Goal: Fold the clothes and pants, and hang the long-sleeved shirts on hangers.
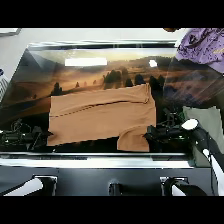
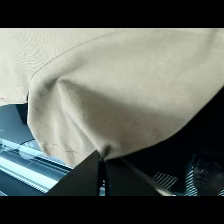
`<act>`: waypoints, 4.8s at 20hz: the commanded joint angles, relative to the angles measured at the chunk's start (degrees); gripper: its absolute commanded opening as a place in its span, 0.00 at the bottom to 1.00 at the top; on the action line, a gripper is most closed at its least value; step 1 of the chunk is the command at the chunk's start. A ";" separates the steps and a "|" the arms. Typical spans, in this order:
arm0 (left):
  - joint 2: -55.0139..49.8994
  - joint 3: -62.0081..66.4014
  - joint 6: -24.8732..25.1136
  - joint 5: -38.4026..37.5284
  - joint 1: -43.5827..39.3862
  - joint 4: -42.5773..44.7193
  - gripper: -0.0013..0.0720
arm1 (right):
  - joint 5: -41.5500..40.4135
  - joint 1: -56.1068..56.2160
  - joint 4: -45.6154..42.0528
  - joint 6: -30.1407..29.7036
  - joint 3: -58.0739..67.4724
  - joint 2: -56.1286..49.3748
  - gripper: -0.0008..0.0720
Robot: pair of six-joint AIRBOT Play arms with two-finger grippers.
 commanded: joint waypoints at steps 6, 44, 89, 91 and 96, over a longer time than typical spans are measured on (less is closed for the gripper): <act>-0.20 -0.42 0.57 -2.73 0.11 0.87 0.53 | 0.68 0.04 0.00 0.39 0.02 0.22 0.05; 0.96 17.33 -26.27 16.26 -18.71 20.09 0.04 | 1.03 0.07 -14.45 11.89 31.32 -14.53 0.05; -9.05 34.49 -26.49 11.80 -21.20 15.02 0.82 | 12.44 -6.36 2.40 -7.21 43.63 -39.98 0.05; -9.05 34.49 -26.45 11.21 -21.59 10.60 0.40 | 9.90 -6.47 -5.05 0.96 43.65 -33.70 0.05; -10.78 34.45 -25.03 12.79 -31.78 5.77 0.04 | 12.22 -6.36 -16.81 13.73 43.65 -17.64 0.05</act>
